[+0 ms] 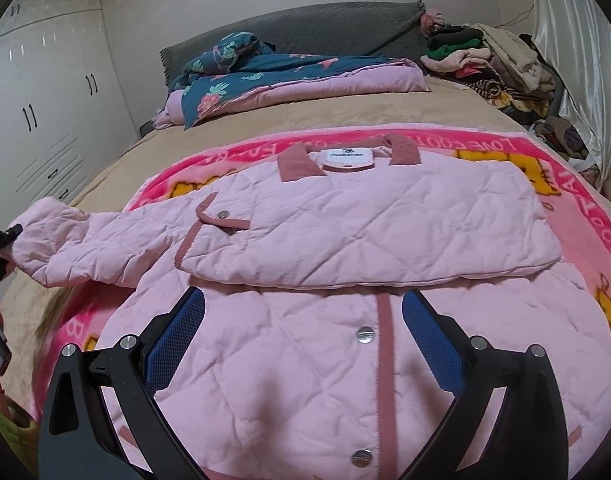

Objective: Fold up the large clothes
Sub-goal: 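Lift the sleeve with the left gripper and fold it across the jacket front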

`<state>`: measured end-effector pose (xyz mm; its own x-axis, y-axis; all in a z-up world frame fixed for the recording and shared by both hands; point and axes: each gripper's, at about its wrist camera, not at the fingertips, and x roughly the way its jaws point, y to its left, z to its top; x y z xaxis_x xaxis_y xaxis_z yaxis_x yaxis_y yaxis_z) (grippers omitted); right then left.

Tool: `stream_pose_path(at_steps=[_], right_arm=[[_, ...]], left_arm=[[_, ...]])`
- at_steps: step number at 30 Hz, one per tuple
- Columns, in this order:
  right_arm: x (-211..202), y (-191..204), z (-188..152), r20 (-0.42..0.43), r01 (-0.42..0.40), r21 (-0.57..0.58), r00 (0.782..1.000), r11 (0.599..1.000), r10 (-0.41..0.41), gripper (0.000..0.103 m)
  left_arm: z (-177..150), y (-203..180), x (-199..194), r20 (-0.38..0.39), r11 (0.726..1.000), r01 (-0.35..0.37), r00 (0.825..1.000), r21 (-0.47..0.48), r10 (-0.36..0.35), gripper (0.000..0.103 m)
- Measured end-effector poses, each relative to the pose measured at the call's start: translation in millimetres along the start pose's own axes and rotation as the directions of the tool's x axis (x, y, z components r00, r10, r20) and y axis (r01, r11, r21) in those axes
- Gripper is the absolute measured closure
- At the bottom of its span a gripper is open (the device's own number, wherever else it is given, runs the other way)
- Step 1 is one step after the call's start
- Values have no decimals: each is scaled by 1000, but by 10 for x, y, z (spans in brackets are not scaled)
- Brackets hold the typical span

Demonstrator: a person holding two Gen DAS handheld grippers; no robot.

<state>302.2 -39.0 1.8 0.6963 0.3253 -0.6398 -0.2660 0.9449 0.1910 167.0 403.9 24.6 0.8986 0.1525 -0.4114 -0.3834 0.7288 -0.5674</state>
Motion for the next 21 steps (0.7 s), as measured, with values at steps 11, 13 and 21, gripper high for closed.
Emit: stream_pose_path(at_steps=[11,13,21], right_arm=[[-336,-341,21,50,8,75,999,997,-11,5],[-411,-408,25,57,17,82,998,997,-22,5],[-658,-618,67,82,44,82,995,996,-51,5]], left_arm=[[17,-688,-244,13,993,39,999,111,-41,90],[22,-813,-267,13,991,36,999,132,-38,90],[-43,-1346,-297,7,977,32,999,212,-34,91]])
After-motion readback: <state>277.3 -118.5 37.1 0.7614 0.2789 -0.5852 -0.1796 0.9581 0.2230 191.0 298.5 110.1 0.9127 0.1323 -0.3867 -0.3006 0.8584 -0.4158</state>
